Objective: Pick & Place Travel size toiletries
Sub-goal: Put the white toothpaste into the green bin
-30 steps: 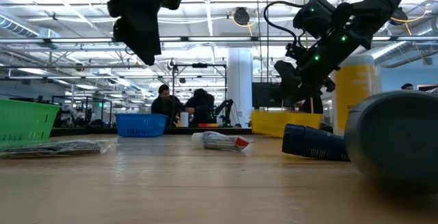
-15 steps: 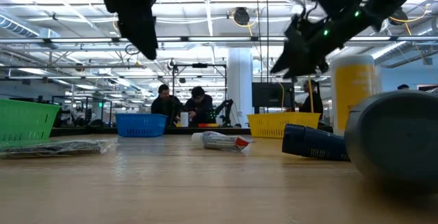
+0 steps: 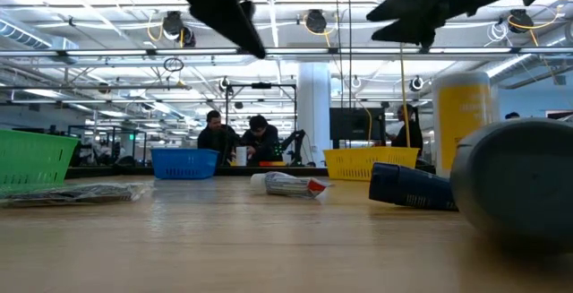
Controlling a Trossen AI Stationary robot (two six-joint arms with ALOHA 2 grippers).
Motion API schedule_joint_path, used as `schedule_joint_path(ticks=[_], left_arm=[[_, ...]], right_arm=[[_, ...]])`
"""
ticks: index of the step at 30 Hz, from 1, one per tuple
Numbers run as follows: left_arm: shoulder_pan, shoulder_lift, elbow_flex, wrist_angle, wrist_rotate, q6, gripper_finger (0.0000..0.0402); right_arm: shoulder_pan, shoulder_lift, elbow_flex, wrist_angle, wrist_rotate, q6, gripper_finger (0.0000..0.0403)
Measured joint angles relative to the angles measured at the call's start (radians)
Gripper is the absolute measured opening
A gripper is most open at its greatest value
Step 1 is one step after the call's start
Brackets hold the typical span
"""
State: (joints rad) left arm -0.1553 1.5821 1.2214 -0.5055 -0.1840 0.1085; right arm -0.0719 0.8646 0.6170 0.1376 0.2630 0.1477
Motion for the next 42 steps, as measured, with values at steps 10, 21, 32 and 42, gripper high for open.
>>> schedule_joint_path(ticks=[10,21,32,42], left_arm=[[0.056,0.11,0.0,0.1,0.095,-0.012,0.0266],[0.056,0.259,0.0,0.163,0.198,0.099,0.0271],[0.056,0.391,0.0,0.195,0.277,0.159,0.0271],[0.059,0.422,0.002,0.19,0.296,0.128,0.0217]], right_arm=[[0.064,-0.014,-0.001,-0.047,0.079,-0.036,0.0286],[0.074,-0.005,0.0,-0.061,0.076,-0.029,0.0285],[0.074,-0.006,0.0,-0.067,0.076,-0.029,0.0286],[0.074,-0.006,0.0,-0.067,0.076,-0.029,0.0286]])
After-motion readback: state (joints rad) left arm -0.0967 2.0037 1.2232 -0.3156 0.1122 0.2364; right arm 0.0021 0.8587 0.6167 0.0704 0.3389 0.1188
